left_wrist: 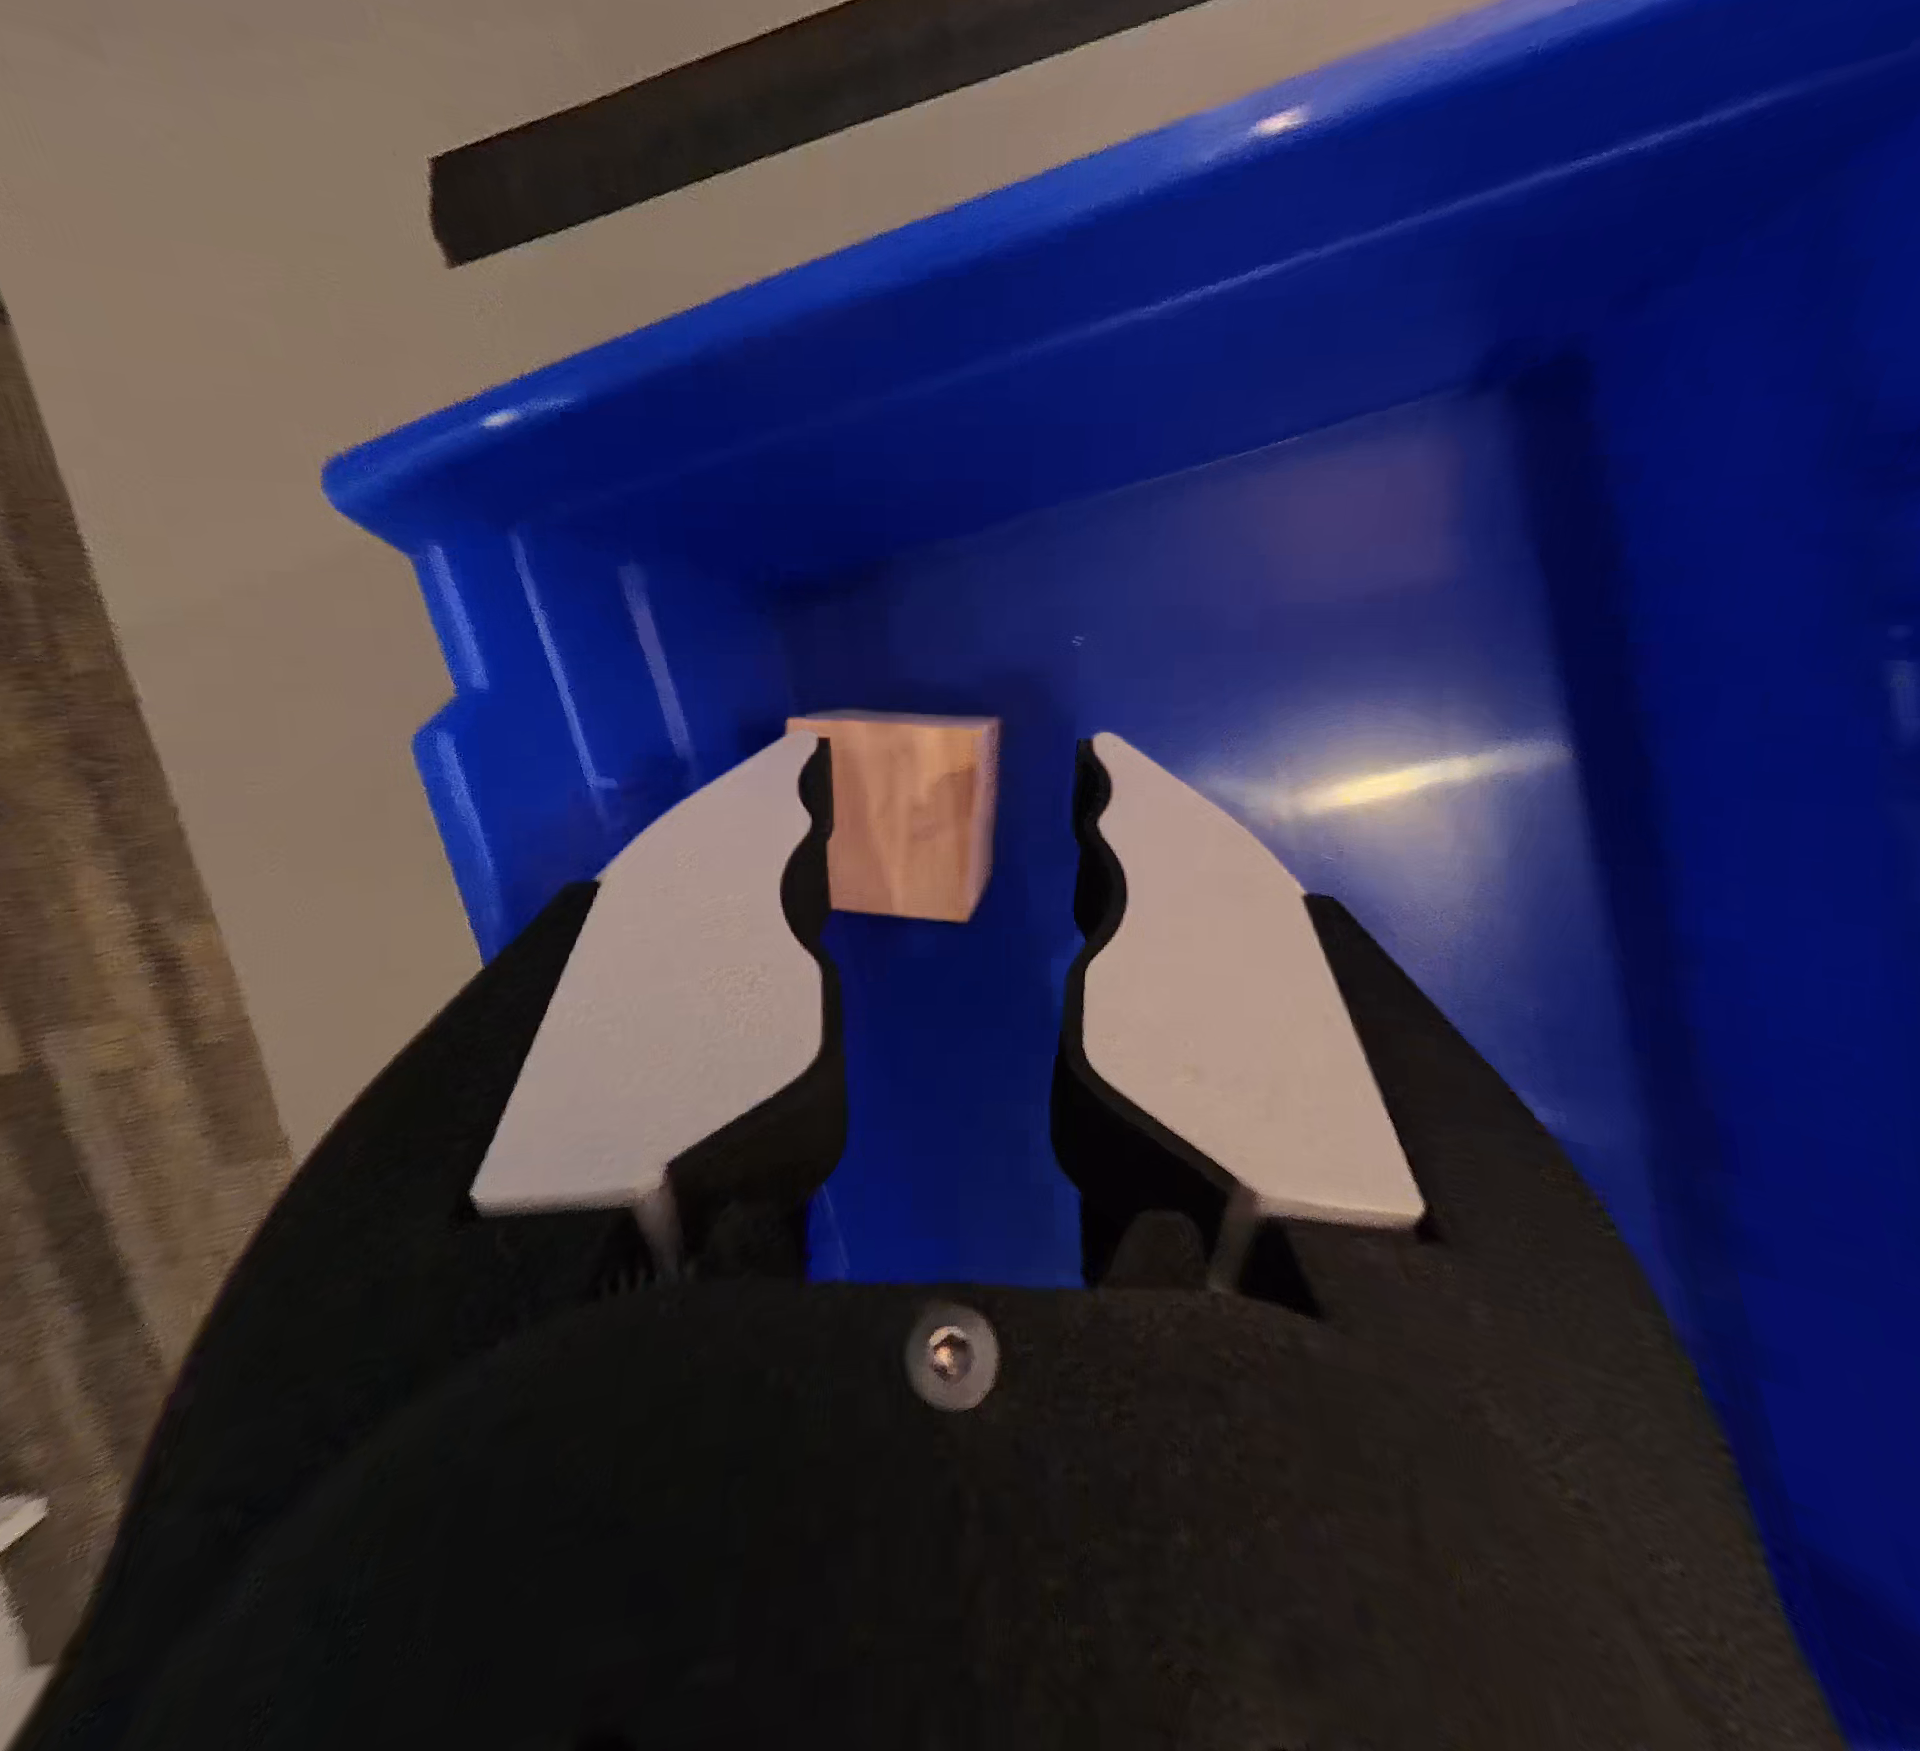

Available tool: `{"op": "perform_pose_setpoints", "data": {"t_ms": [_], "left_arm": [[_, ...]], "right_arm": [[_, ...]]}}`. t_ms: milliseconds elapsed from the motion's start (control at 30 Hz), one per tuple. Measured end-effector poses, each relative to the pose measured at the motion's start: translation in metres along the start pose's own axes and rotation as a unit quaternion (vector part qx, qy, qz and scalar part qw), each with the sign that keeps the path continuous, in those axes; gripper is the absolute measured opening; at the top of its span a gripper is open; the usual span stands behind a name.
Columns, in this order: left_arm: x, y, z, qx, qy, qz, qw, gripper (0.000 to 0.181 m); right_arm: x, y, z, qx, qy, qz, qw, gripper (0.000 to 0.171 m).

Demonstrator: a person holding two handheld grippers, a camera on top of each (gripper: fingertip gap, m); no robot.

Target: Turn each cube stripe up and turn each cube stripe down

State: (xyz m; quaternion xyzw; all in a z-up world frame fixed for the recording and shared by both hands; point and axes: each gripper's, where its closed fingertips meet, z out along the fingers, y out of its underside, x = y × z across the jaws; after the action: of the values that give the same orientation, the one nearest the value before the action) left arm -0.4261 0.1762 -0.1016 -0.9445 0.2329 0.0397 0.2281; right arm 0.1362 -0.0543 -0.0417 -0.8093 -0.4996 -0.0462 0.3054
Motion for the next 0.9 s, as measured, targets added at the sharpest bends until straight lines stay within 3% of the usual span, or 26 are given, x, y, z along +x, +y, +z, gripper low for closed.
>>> {"op": "perform_pose_setpoints", "data": {"t_ms": [200, 300, 600, 733, 900], "left_arm": [[-0.007, 0.007, 0.014, -0.031, -0.035, 0.018, 0.999, 0.041], [-0.003, 0.011, 0.013, -0.041, -0.028, 0.019, 0.999, 0.048], [0.032, 0.010, -0.001, -0.044, 0.050, 0.024, 0.997, 0.045], [0.011, 0.008, -0.008, -0.029, -0.014, 0.080, 0.996, 0.059], [0.013, 0.018, -0.005, -0.028, 0.003, 0.196, 0.980, 0.072]], "right_arm": [[-0.003, 0.002, 0.007, -0.014, -0.011, -0.002, 1.000, 0.057], [-0.004, 0.004, 0.011, -0.024, -0.017, -0.004, 1.000, 0.056], [-0.006, 0.007, 0.017, -0.038, -0.028, -0.002, 0.999, 0.056], [-0.007, 0.009, 0.019, -0.040, -0.035, -0.001, 0.999, 0.055], [-0.011, 0.009, 0.024, -0.045, -0.050, -0.002, 0.998, 0.055]]}}
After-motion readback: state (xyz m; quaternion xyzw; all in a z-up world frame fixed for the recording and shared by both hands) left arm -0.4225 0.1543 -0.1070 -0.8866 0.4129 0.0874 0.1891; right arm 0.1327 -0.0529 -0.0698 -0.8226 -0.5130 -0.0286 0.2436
